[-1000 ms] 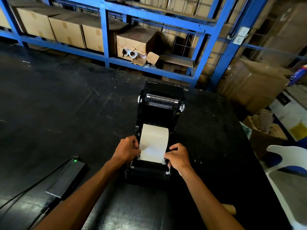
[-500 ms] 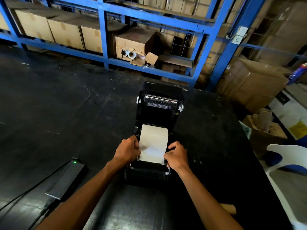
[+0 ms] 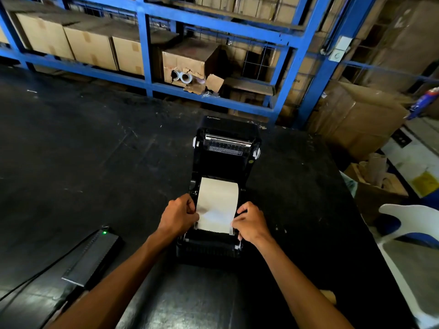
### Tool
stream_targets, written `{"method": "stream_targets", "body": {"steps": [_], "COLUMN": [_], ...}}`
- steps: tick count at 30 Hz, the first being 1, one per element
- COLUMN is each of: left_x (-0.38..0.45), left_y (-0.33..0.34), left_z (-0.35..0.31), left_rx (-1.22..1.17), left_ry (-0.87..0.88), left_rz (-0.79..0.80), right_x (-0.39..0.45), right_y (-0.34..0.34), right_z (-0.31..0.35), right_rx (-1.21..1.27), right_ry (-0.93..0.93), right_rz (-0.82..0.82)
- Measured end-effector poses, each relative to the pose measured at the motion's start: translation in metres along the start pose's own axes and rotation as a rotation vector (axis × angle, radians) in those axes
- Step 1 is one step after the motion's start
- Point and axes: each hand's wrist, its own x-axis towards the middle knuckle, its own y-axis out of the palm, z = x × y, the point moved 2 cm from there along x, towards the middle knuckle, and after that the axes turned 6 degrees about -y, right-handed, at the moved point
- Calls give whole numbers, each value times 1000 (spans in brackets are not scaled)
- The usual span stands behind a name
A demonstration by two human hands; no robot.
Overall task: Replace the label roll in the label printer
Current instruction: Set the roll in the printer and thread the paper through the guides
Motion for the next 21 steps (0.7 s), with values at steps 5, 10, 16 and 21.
{"method": "stream_targets", "body": {"steps": [5, 10, 16, 21], "left_x": [4, 6, 6, 5], "left_y": [-2, -4, -3, 1], "left_z": [-1, -4, 0, 3], "left_rx": [12, 51, 16, -27], "left_ry": [6, 52, 53, 40], "left_rz": [55, 98, 75, 27], "right_x": [-1, -1, 0, 0], "right_y": [-8, -7, -5, -7], "right_z": [0, -2, -3, -4], "right_rx": [80, 130, 107, 75], "right_ry": [22, 24, 0, -44], "right_rz": [-28, -28, -8, 31]}}
